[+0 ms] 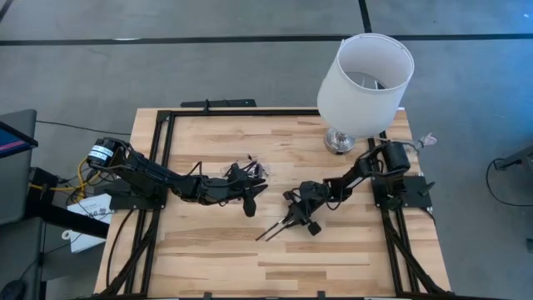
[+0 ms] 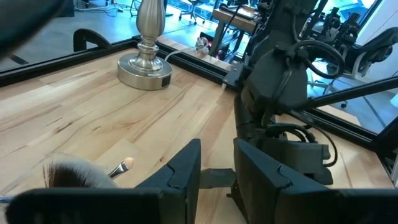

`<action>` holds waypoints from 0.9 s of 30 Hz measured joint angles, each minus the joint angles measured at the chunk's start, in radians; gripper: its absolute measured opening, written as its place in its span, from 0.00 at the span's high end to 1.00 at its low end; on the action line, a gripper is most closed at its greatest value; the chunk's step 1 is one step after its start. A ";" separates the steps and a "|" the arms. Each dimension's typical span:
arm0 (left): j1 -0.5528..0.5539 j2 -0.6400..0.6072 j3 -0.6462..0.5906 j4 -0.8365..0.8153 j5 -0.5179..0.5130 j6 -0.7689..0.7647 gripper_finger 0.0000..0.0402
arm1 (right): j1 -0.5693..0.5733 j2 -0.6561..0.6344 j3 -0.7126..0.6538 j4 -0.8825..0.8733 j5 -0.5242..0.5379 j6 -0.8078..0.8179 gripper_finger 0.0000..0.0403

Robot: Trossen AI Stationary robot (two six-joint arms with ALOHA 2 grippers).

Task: Pick & Place Makeup Supplies
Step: Put the black makeup brush into the transparent organizer

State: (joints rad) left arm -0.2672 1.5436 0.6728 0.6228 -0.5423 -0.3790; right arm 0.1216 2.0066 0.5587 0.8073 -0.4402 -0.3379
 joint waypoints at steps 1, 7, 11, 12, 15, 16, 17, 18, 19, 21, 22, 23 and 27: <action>0.000 0.000 0.000 0.000 0.000 0.000 0.77 | -0.010 0.000 -0.003 -0.002 -0.005 0.000 0.78; 0.000 0.000 0.000 0.000 0.000 0.000 0.77 | -0.052 -0.009 -0.007 -0.017 -0.022 0.003 0.87; 0.000 0.000 0.000 0.000 0.000 0.000 0.77 | -0.046 -0.013 -0.007 -0.045 -0.020 -0.055 0.97; 0.000 0.000 0.000 0.000 0.000 0.000 0.77 | -0.044 -0.014 -0.007 -0.044 -0.017 -0.051 0.97; 0.000 0.000 0.000 0.000 0.002 -0.001 0.77 | -0.043 -0.014 -0.011 -0.022 -0.012 -0.009 0.96; 0.000 0.000 0.000 0.000 0.022 -0.006 0.77 | -0.043 -0.023 -0.011 -0.031 -0.008 -0.004 0.97; 0.001 0.000 0.000 0.000 0.056 -0.019 0.77 | -0.043 -0.035 -0.011 -0.045 0.002 -0.002 0.98; 0.001 0.000 0.000 0.000 0.089 -0.037 0.77 | -0.043 -0.048 -0.013 -0.058 0.004 -0.002 0.98; 0.000 0.000 0.000 0.001 0.113 -0.060 0.77 | -0.044 -0.068 -0.014 -0.077 0.006 -0.002 0.98; -0.001 0.011 0.003 0.006 0.129 -0.115 0.77 | -0.043 -0.106 -0.019 -0.115 0.017 -0.001 0.98; 0.000 0.019 0.007 0.004 0.138 -0.138 0.77 | -0.044 -0.126 -0.021 -0.127 0.023 -0.001 0.98; 0.001 0.031 0.015 -0.001 0.163 -0.156 0.77 | -0.044 -0.144 -0.022 -0.146 0.033 -0.001 0.98; -0.004 0.117 0.110 -0.015 0.288 -0.186 0.77 | -0.046 -0.203 -0.018 -0.211 0.126 -0.002 0.99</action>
State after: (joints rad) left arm -0.2714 1.6606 0.7828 0.6073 -0.2546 -0.5653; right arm 0.0761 1.8037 0.5410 0.5965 -0.3138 -0.3398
